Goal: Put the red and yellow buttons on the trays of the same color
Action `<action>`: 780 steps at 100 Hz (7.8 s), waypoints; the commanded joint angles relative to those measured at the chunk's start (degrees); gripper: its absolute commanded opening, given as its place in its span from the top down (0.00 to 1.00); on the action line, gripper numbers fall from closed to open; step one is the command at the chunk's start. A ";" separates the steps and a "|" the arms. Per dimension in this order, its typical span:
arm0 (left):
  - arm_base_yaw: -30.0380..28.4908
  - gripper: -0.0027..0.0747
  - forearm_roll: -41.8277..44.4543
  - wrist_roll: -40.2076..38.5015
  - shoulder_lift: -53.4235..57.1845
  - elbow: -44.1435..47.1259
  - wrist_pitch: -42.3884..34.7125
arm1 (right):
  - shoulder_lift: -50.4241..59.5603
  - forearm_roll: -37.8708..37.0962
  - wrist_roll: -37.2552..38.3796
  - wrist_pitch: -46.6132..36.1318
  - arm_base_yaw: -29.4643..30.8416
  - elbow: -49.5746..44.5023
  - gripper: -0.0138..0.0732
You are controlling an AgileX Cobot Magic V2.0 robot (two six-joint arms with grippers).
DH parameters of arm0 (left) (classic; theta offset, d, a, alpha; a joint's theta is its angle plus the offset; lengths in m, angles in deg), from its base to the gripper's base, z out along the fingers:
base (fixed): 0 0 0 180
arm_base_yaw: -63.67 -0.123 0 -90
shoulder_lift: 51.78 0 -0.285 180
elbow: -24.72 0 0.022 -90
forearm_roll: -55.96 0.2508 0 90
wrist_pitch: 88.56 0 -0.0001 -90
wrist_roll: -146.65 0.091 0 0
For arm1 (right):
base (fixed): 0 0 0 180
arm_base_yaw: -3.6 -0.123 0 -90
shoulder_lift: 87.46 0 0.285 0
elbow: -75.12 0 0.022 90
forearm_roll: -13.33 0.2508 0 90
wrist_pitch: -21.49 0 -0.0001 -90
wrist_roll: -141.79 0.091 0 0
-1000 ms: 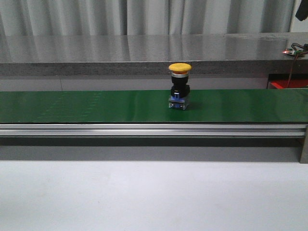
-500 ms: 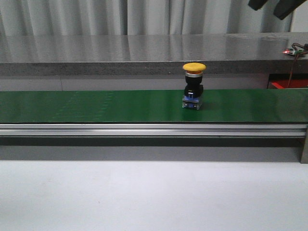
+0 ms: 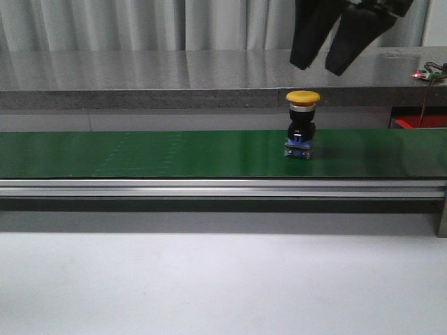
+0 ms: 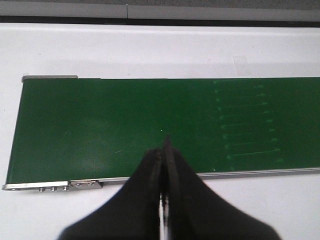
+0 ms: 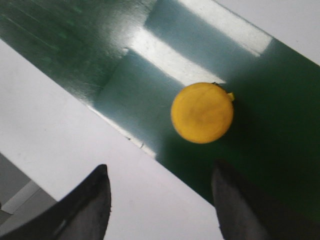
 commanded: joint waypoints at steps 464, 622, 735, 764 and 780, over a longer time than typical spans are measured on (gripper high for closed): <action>0.44 0.99 -1.03 -0.20 1.39 -1.42 -2.28 | 26.66 -14.35 15.72 -27.88 50.02 -45.23 0.32; 0.44 0.99 -1.03 -0.20 1.28 -1.42 -2.28 | 78.25 -14.32 13.48 -41.08 21.28 -56.44 0.93; 0.44 0.99 -1.03 -0.20 1.28 -1.42 -2.28 | 97.01 -15.36 12.59 -71.92 16.97 -89.17 0.93; 0.44 0.99 -1.03 -0.20 1.28 -1.42 -2.28 | 103.94 -22.50 19.42 -69.19 18.90 -94.77 0.93; 0.44 0.99 -1.03 -0.20 1.28 -1.42 -2.18 | 105.37 -23.98 22.45 -70.56 18.78 -98.90 0.93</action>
